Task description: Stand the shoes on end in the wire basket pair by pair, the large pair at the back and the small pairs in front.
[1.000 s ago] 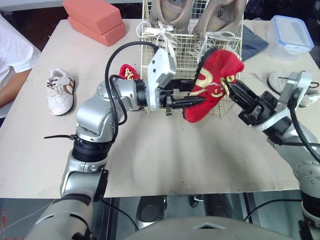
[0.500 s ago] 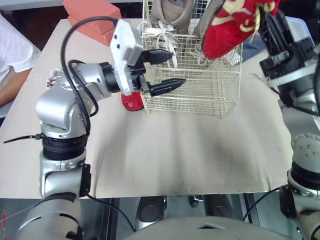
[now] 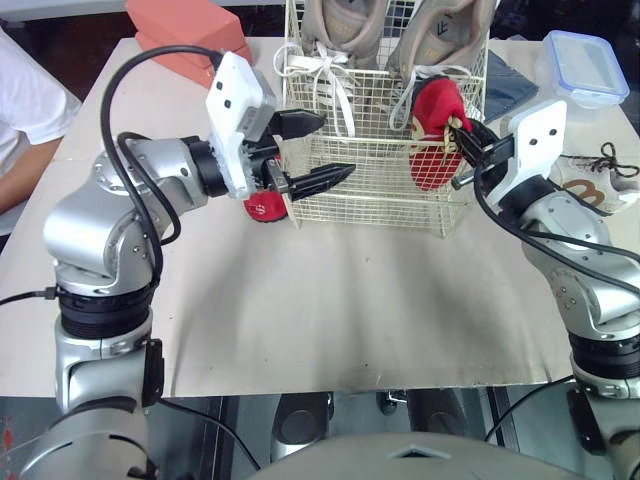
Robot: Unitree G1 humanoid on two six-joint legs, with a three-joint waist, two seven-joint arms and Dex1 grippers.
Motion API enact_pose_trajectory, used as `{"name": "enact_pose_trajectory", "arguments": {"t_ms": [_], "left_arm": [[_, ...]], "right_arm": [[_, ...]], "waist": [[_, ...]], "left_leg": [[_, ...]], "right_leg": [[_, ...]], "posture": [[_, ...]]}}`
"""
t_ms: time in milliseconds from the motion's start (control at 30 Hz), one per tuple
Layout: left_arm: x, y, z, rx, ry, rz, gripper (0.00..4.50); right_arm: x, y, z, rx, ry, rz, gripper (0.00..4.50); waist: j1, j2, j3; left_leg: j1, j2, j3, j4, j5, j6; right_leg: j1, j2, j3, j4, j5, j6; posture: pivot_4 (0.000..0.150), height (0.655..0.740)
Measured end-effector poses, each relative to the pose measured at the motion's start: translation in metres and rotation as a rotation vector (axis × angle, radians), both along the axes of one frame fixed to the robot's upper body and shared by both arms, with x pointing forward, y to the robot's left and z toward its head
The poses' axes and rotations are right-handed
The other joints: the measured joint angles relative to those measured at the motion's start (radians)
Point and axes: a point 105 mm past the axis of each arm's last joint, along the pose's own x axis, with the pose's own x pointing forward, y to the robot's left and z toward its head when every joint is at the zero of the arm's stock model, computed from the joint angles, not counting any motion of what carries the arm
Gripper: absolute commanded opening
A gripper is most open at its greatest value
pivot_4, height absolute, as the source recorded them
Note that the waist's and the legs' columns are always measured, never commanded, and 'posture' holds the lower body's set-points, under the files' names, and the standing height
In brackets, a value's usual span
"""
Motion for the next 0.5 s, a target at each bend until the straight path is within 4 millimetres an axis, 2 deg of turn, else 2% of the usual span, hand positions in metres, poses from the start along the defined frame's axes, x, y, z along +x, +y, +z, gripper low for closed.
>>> {"name": "enact_pose_trajectory", "arguments": {"t_ms": [33,67,167,200,333,367,400,500], "left_arm": [[-0.001,-0.001,0.000,0.000,-0.002,0.000,4.50],[-0.001,-0.001,0.001,0.000,-0.005,0.001,4.50],[-0.002,-0.001,0.001,0.000,-0.007,-0.001,4.50],[-0.002,-0.001,0.001,0.001,-0.007,0.000,4.50],[-0.001,0.004,0.001,0.018,-0.007,0.017,4.50],[0.000,0.008,0.000,0.020,-0.005,0.030,4.50],[0.002,0.012,-0.001,0.018,0.000,0.046,4.50],[0.012,0.042,-0.004,-0.020,0.034,0.145,4.50]], "right_arm": [[0.000,-0.001,0.000,0.001,0.007,-0.001,0.69],[0.001,-0.002,0.000,0.001,0.011,-0.005,1.00],[0.001,-0.006,0.002,0.003,0.008,-0.021,2.41],[0.002,-0.006,0.002,0.004,0.008,-0.022,2.50],[0.001,-0.014,0.004,0.015,0.001,-0.039,3.81],[-0.001,-0.017,0.004,0.024,0.003,-0.039,4.26],[-0.003,-0.019,0.004,0.032,0.003,-0.030,4.45],[-0.017,-0.027,0.014,0.045,-0.031,0.036,4.45]], "waist": [[0.000,0.000,0.000],[0.000,0.000,0.000],[-0.001,0.000,0.000],[-0.002,0.000,0.000],[-0.002,0.000,0.000],[-0.002,0.000,0.000],[-0.001,0.000,0.000],[-0.002,0.000,0.000]], "left_leg": [[0.000,0.000,0.000,0.000,0.000,0.000],[0.000,0.000,0.000,0.000,0.000,0.000],[0.000,0.000,0.000,0.000,0.000,0.000],[0.000,0.000,0.000,0.000,0.000,0.000],[0.000,0.000,0.000,-0.001,0.000,0.000],[0.000,0.000,0.000,-0.001,0.000,0.000],[0.000,0.000,0.000,-0.001,0.000,0.000],[0.000,0.000,0.000,-0.001,0.000,0.000]], "right_leg": [[0.000,0.000,0.000,0.000,0.000,0.000],[0.000,0.000,0.000,0.000,0.000,0.000],[0.000,0.000,0.000,0.000,0.000,0.000],[0.000,0.000,0.000,0.000,0.000,0.000],[0.000,0.000,0.000,0.000,0.000,0.000],[0.000,0.000,0.000,0.000,0.000,0.000],[0.000,0.000,0.000,-0.001,0.000,0.000],[-0.001,0.000,0.000,-0.001,0.000,0.000]], "posture": [[0.150,0.6860],[0.150,0.6860],[0.150,0.6860],[0.150,0.6860],[0.150,0.6860],[0.150,0.6860],[0.150,0.6860],[0.150,0.6860]]}}
